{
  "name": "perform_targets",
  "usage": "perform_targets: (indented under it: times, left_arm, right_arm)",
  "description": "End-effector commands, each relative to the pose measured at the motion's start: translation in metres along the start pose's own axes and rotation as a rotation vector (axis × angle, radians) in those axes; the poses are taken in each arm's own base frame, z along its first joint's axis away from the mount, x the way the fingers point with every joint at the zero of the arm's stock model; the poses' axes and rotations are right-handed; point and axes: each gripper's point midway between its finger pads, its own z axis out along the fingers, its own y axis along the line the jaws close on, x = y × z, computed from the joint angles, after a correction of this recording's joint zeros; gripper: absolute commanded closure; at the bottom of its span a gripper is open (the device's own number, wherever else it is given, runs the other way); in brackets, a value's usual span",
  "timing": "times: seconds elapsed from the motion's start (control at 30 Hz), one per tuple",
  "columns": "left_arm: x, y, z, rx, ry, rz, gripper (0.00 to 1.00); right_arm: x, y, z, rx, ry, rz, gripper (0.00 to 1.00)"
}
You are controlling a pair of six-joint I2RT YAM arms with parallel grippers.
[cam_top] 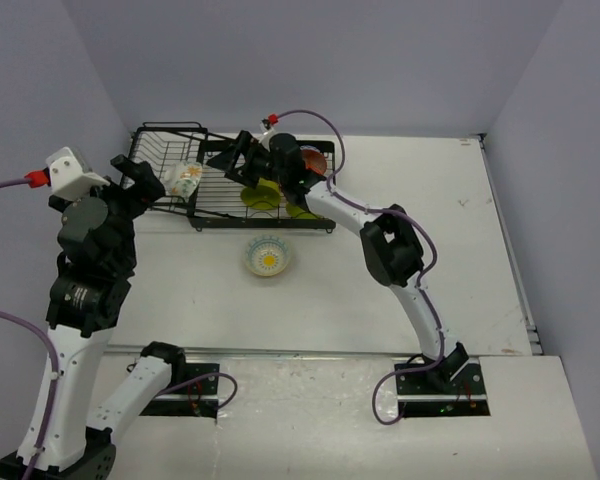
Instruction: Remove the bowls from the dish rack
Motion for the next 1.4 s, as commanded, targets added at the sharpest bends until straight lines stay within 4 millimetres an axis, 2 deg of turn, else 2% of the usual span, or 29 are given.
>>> perform_targets:
  times: [0.0, 0.07, 0.1, 0.2, 0.23, 0.27, 0.43, 0.47, 0.57, 0.63, 0.7, 0.73, 0.83, 1.07, 1.17, 1.37]
  left_arm:
    - [0.008, -0.017, 0.011, 0.058, 0.005, 0.014, 0.0]
    - [0.012, -0.018, 0.014, 0.061, 0.005, 0.009, 0.0]
    - [0.014, -0.019, 0.015, 0.065, 0.008, 0.01, 0.0]
    - [0.019, -0.018, 0.018, 0.058, 0.005, 0.011, 0.0]
    - [0.02, -0.017, 0.019, 0.055, 0.003, 0.019, 0.0]
    - [0.022, -0.016, 0.02, 0.048, 0.002, 0.022, 0.0]
    - [0.029, -0.008, 0.021, 0.021, 0.001, 0.054, 0.0]
    - [0.031, -0.003, 0.022, -0.005, 0.0, 0.06, 0.0]
    - [0.031, -0.002, 0.024, -0.011, 0.0, 0.08, 0.0]
    - [0.032, -0.003, 0.027, -0.018, 0.001, 0.086, 0.0]
    - [0.034, -0.008, 0.027, 0.007, 0.007, 0.096, 0.0]
    - [0.036, -0.008, 0.027, 0.01, 0.012, 0.095, 0.0]
    - [0.039, -0.01, 0.029, 0.023, 0.014, 0.109, 0.0]
    - [0.03, -0.01, 0.024, 0.027, -0.002, 0.107, 0.0]
    - [0.033, -0.013, 0.026, 0.034, 0.004, 0.119, 0.0]
    - [0.039, -0.016, 0.028, 0.039, 0.018, 0.139, 0.0]
  right_arm:
    - [-0.021, 0.014, 0.012, -0.005, -0.081, 0.001, 0.12]
    - [-0.013, 0.019, 0.016, -0.05, -0.038, 0.002, 0.13]
    - [-0.009, 0.011, 0.019, -0.053, -0.025, 0.012, 0.14]
    - [-0.002, 0.014, 0.023, -0.091, 0.001, 0.046, 0.17]
    - [0.002, 0.007, 0.027, -0.091, 0.015, 0.06, 0.17]
    - [0.001, 0.015, 0.028, -0.112, 0.019, 0.053, 0.18]
    - [0.015, 0.004, 0.036, -0.129, 0.058, 0.099, 0.19]
    - [0.014, 0.009, 0.037, -0.143, 0.064, 0.104, 0.2]
    - [0.023, 0.005, 0.039, -0.146, 0.084, 0.124, 0.21]
    - [0.026, 0.009, 0.04, -0.172, 0.092, 0.125, 0.21]
    - [0.026, 0.012, 0.041, -0.18, 0.089, 0.12, 0.21]
    - [0.023, 0.02, 0.041, -0.198, 0.086, 0.115, 0.21]
    - [0.024, 0.018, 0.044, -0.204, 0.091, 0.118, 0.22]
    - [0.021, 0.014, 0.048, -0.188, 0.072, 0.124, 0.24]
    - [0.023, 0.017, 0.049, -0.225, 0.088, 0.141, 0.29]
    - [0.029, 0.018, 0.049, -0.256, 0.109, 0.166, 0.29]
